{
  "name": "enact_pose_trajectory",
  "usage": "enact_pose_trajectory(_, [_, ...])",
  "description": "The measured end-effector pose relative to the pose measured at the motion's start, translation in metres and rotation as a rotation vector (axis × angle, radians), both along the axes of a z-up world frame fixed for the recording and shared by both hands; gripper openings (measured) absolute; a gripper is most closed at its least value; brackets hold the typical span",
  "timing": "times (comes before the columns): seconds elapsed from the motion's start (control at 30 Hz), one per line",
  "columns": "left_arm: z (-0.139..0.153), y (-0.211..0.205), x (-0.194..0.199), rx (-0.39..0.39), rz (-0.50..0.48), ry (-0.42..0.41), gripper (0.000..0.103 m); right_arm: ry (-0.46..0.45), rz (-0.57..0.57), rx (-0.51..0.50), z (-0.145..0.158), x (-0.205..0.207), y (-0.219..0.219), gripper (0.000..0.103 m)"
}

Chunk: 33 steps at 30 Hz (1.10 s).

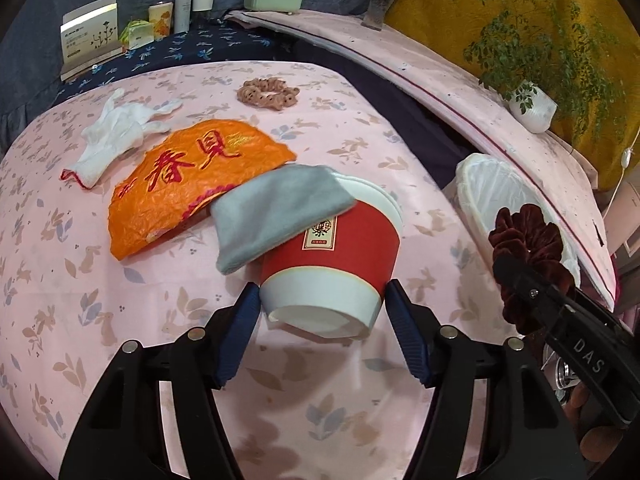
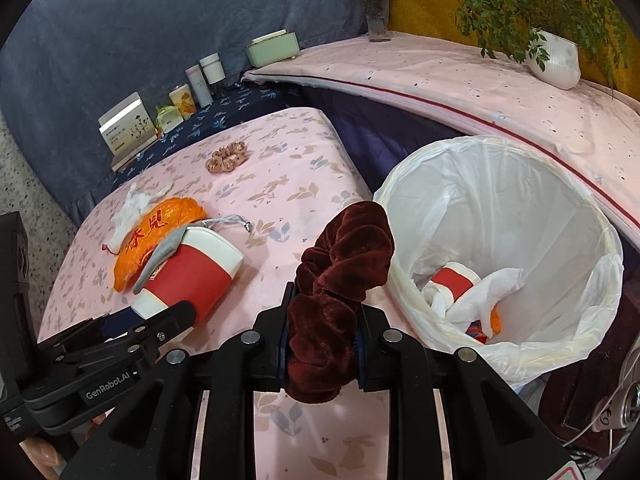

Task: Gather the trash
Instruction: 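Carry the scrunchie and red-white cup to the bin and open both tools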

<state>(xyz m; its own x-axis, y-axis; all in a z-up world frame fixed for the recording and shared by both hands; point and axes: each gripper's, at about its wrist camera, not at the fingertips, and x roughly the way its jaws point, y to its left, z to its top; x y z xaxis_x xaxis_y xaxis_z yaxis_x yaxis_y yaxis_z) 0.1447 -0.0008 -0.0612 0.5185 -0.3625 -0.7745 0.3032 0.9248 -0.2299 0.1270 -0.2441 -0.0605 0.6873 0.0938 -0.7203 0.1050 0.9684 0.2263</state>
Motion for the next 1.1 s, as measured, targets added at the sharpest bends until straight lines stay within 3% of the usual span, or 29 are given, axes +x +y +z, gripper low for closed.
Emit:
enact_pose_trajectory(0.6, [0.050, -0.054, -0.008, -0.015, -0.067, -0.089, 0.061, -0.091, -0.071, 0.003, 0.038, -0.013, -0.046, 0.022])
enact_pose_trajectory(1.1, [0.062, -0.118, -0.011, 0.004, -0.156, -0.117, 0.061, -0.109, -0.162, -0.010, 0.044, -0.028, -0.103, 0.022])
